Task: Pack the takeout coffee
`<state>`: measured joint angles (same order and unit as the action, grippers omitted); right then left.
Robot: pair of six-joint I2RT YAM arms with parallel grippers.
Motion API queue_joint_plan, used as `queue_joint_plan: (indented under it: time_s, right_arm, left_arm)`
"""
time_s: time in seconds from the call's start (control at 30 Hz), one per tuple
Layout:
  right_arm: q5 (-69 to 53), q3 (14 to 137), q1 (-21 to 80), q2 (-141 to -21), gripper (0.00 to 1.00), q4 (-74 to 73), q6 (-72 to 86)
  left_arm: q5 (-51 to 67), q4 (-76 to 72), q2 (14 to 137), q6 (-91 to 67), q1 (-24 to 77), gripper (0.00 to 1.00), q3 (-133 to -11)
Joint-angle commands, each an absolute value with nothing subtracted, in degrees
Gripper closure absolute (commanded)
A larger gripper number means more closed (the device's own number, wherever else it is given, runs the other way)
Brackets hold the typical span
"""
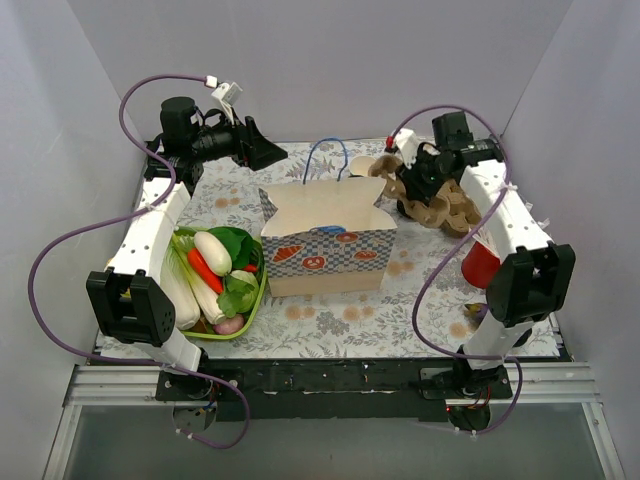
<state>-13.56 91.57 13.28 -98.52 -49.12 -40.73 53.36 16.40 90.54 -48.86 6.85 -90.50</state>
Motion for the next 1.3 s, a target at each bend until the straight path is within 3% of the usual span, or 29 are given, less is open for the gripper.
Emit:
queue_joint_plan:
  time_s: [0.0, 0.1, 0.27, 0.43, 0.67, 0.93, 1.27]
  right_arm:
    - [-21.79, 103.69, 13.80, -94.22, 0.90, -55.27, -39.99]
    - [-24.15, 113.18, 13.45, -94.39, 0.99, -57.74, -39.11]
    - [-34.51, 124.09, 13.45, -92.29, 0.99, -56.61, -34.47]
    - [-43.32, 120.42, 16.86, -86.76, 0.99, -42.03, -26.82]
    - [-51.14, 120.77, 25.92, -90.96, 0.99, -38.23, -22.76]
    - [-52.56, 121.63, 30.67, -98.69, 0.99, -47.71, -34.86]
    - [-43.26, 116.82, 31.90, -97.12, 0.99, -61.61, -51.22]
  left_arm:
    - [53.17, 13.72, 88.33, -48.43, 6.33, 0.21, -89.47]
    - [52.38, 12.75, 87.54, -48.60, 6.33, 0.21, -88.42]
    - [51.33, 12.13, 86.40, -48.69, 6.33, 0.21, -87.37]
    - [50.10, 12.13, 84.99, -48.69, 6.33, 0.21, -86.66]
    - [43.78, 13.62, 82.18, -47.29, 6.33, 0.20, -85.69]
    - [40.95, 17.75, 78.49, -43.86, 6.42, 0.19, -86.22]
    - [55.98, 28.28, 79.98, -30.86, 7.29, 0.20, -89.46]
